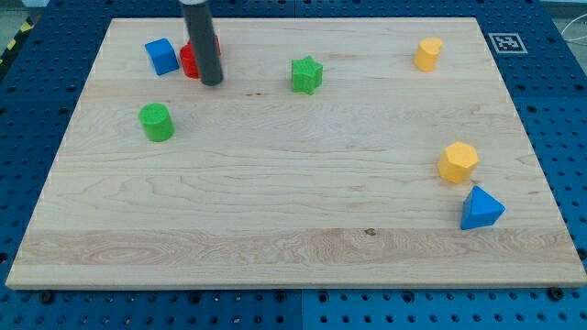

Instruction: Nudge the blue triangle closer to the yellow hexagon

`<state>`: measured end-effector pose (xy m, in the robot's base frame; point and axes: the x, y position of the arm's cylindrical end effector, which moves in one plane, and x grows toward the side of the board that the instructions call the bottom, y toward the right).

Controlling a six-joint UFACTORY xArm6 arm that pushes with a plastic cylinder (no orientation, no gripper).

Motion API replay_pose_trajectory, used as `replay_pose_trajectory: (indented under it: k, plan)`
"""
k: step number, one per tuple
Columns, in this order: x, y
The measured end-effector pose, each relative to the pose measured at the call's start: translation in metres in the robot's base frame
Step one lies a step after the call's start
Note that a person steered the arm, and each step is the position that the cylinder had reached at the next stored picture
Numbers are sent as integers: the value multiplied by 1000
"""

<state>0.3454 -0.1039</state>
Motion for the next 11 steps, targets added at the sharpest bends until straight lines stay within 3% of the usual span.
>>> replay_pose_trajectory:
  k: [2,3,4,5,6,7,11]
  plan:
    - [118,145]
    - [173,194]
    - [230,196]
    - [267,248]
    - [269,321]
    - [239,353]
    - [198,312]
